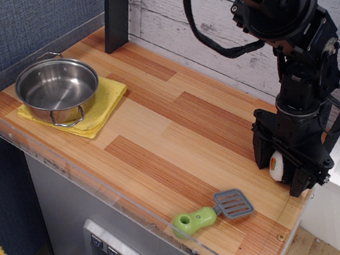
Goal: Move the sushi above the spatula.
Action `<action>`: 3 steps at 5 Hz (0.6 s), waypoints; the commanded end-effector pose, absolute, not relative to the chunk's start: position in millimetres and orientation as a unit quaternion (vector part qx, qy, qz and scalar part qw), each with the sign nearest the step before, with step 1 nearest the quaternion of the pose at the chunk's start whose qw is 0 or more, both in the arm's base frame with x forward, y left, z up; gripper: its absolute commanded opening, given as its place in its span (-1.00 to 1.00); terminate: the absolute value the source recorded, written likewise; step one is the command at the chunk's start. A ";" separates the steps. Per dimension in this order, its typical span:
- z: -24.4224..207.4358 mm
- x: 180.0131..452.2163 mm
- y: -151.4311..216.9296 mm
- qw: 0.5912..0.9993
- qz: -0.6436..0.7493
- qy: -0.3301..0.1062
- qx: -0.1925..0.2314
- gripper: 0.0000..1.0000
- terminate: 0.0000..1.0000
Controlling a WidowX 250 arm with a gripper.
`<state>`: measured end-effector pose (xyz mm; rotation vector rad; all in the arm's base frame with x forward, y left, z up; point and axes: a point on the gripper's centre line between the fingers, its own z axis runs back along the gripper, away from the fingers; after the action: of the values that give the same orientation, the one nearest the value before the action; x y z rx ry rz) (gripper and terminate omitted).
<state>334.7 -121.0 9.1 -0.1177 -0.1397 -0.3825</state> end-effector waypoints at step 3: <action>89.4 328.9 -103.8 0.971 -0.178 -0.138 -0.077 1.00 -1.00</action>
<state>332.9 -110.3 67.3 -0.1532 -0.2133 -0.3616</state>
